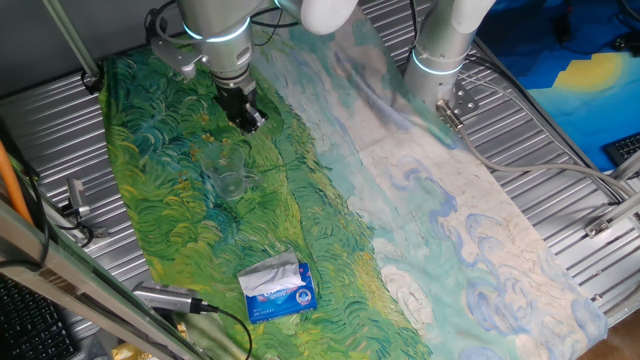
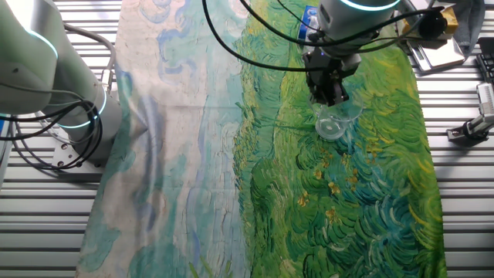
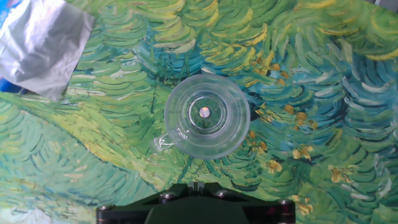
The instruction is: Pick up the cup
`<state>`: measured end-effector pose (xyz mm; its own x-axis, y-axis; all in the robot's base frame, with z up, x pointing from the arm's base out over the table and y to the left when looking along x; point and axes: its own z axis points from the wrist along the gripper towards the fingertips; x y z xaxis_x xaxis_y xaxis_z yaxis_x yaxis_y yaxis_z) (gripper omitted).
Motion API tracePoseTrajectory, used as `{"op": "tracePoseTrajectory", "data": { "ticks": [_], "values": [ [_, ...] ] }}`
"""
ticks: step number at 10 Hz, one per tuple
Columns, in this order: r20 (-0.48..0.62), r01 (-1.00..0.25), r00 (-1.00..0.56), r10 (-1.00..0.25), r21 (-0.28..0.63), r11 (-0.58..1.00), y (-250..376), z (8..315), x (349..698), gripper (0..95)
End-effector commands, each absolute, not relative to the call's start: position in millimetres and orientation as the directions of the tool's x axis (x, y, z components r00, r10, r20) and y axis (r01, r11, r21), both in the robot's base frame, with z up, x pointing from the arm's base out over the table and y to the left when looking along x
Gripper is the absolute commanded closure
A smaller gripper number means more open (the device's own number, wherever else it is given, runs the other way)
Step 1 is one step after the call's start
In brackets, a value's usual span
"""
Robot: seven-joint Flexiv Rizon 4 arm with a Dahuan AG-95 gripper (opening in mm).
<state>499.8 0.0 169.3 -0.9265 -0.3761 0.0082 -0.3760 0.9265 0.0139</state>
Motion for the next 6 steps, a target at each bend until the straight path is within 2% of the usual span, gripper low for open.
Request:
{"op": "tracePoseTrajectory", "data": {
  "ticks": [1,3,6],
  "values": [
    [0.013,-0.377,-0.926,-0.377,0.015,0.926,0.1,168.9,500.8,95.0],
    [0.011,-0.402,-0.916,-0.402,0.015,0.916,-0.7,169.5,502.7,95.0],
    [0.007,-0.468,-0.883,-0.469,0.027,0.883,-6.1,175.2,519.4,38.0]
  ]
}}
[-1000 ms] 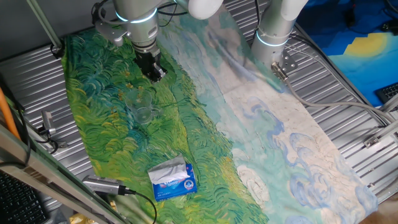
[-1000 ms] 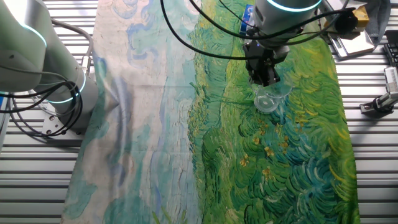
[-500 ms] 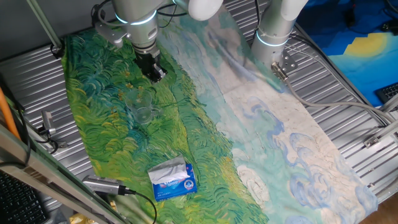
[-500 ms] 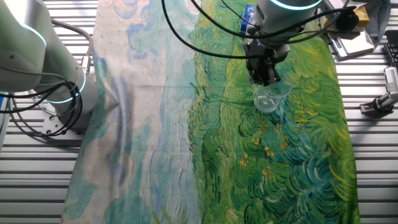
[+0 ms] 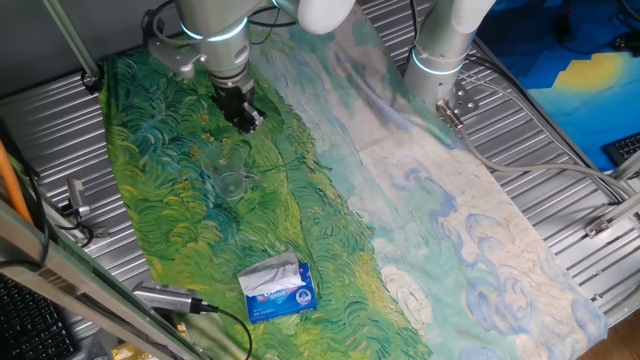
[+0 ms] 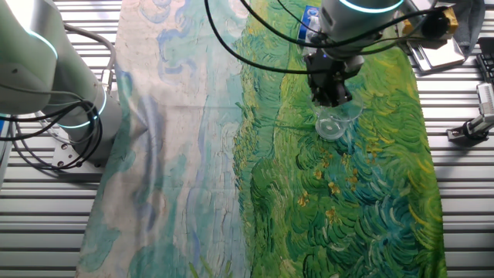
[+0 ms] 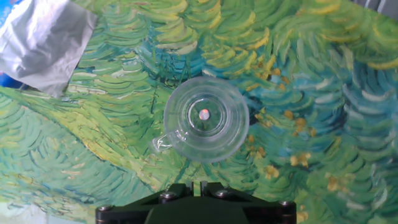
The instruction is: Pick up the cup
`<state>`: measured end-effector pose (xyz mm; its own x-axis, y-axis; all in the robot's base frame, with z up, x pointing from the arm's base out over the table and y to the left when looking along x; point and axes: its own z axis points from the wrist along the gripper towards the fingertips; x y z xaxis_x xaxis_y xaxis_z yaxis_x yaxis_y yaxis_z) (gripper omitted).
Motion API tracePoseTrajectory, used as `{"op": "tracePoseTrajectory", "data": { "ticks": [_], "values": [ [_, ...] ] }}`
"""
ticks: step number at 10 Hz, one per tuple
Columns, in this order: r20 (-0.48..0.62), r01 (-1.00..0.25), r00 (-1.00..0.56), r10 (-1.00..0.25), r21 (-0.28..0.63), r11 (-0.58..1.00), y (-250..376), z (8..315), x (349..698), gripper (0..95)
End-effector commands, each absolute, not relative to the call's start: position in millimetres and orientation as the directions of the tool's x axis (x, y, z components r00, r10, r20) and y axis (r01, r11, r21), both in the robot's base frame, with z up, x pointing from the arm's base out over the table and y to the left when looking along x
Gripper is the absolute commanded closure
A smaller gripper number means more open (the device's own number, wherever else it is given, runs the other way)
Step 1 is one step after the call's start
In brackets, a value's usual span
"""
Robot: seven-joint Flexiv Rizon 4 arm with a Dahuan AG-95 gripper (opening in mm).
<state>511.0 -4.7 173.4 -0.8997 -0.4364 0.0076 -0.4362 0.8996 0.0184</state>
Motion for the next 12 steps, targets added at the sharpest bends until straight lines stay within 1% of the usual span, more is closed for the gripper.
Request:
{"op": "tracePoseTrajectory", "data": {
  "ticks": [1,3,6,12],
  "values": [
    [0.004,-0.479,-0.878,-0.479,0.030,0.877,-6.2,175.7,522.8,38.0],
    [-0.013,-0.522,-0.853,-0.522,0.067,0.850,-4.1,177.4,543.9,0.0],
    [-0.021,-0.540,-0.841,-0.540,0.076,0.838,6.7,173.8,564.1,0.0],
    [-0.026,-0.528,-0.849,-0.527,0.072,0.846,17.1,156.0,574.0,0.0]
  ]
}}
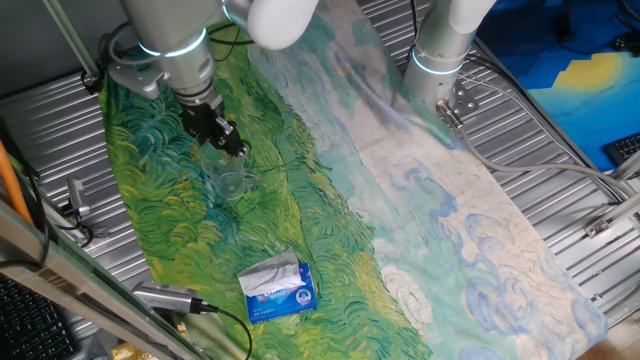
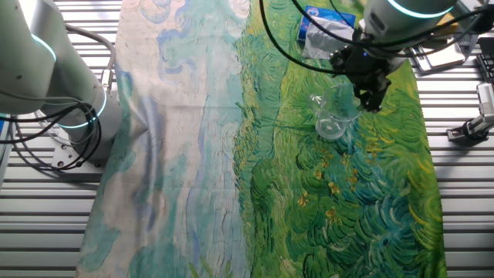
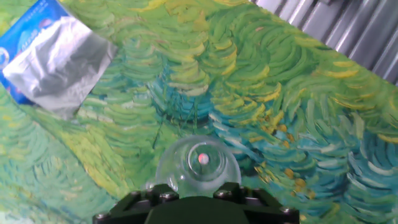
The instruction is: Pick up the cup
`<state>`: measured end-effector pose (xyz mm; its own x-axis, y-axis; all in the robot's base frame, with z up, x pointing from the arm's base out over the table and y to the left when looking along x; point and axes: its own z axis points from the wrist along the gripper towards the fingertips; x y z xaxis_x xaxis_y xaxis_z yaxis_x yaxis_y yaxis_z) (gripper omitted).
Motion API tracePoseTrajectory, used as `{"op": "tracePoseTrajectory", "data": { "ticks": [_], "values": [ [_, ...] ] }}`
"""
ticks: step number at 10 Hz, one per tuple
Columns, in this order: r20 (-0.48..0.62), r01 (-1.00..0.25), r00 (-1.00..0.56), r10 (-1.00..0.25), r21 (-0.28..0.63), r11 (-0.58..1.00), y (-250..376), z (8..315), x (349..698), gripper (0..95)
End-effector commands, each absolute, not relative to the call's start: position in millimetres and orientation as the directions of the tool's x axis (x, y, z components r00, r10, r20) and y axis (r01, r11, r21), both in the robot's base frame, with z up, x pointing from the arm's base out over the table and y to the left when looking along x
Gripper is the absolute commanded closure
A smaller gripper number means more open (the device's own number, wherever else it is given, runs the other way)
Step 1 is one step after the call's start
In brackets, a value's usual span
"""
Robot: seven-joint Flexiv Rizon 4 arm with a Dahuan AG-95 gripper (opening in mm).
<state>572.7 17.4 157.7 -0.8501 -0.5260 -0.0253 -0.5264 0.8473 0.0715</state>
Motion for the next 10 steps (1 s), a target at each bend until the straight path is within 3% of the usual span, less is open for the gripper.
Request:
{"op": "tracePoseTrajectory", "data": {
  "ticks": [1,10],
  "values": [
    [-0.026,-0.532,-0.847,-0.532,0.071,0.844,16.4,151.7,574.8,0.0],
    [-0.023,-0.517,-0.856,-0.517,0.066,0.853,17.4,130.9,577.5,0.0]
  ]
}}
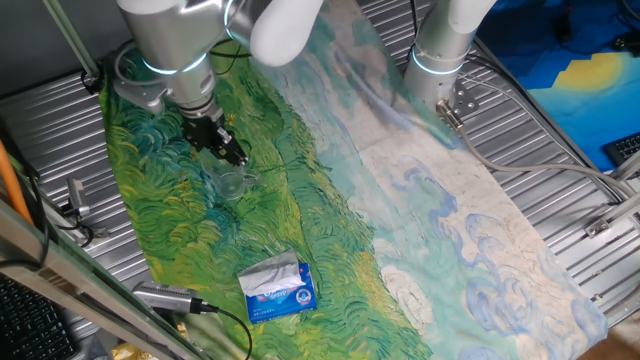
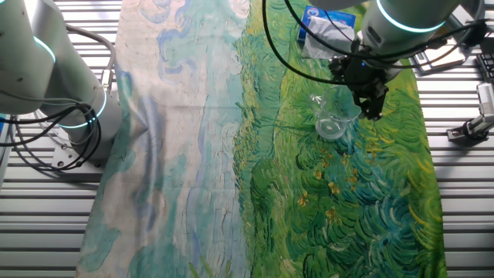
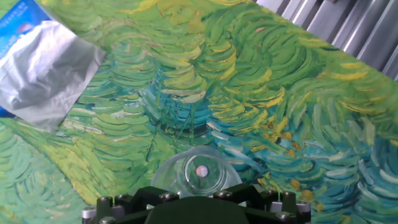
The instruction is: Pick up the cup
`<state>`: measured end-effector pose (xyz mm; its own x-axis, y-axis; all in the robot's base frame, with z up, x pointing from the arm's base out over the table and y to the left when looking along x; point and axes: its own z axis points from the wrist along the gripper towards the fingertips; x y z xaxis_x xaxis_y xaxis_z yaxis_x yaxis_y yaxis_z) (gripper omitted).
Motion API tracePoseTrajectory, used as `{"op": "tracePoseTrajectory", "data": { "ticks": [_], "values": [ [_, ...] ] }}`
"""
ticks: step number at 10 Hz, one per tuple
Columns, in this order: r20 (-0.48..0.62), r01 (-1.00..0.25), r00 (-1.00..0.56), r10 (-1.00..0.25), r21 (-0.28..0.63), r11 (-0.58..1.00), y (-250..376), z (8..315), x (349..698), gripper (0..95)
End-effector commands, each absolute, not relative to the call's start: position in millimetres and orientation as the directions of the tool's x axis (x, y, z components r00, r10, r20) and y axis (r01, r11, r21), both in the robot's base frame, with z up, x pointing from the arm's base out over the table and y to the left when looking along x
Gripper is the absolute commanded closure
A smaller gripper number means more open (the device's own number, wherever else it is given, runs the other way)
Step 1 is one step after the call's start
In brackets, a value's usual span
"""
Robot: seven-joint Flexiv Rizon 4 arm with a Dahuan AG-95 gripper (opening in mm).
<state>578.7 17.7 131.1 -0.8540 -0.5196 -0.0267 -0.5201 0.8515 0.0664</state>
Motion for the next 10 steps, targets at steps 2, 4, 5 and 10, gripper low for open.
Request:
{"op": "tracePoseTrajectory", "data": {
  "ticks": [2,4,5,10],
  "values": [
    [-0.022,-0.515,-0.857,-0.515,0.066,0.855,17.4,127.5,576.9,0.0],
    [-0.023,-0.511,-0.859,-0.511,0.066,0.857,18.2,122.9,575.8,0.0],
    [-0.023,-0.507,-0.862,-0.506,0.065,0.860,18.9,121.5,574.7,0.0],
    [-0.037,-0.508,-0.862,-0.506,0.057,0.860,19.2,111.6,571.5,0.0]
  ]
}}
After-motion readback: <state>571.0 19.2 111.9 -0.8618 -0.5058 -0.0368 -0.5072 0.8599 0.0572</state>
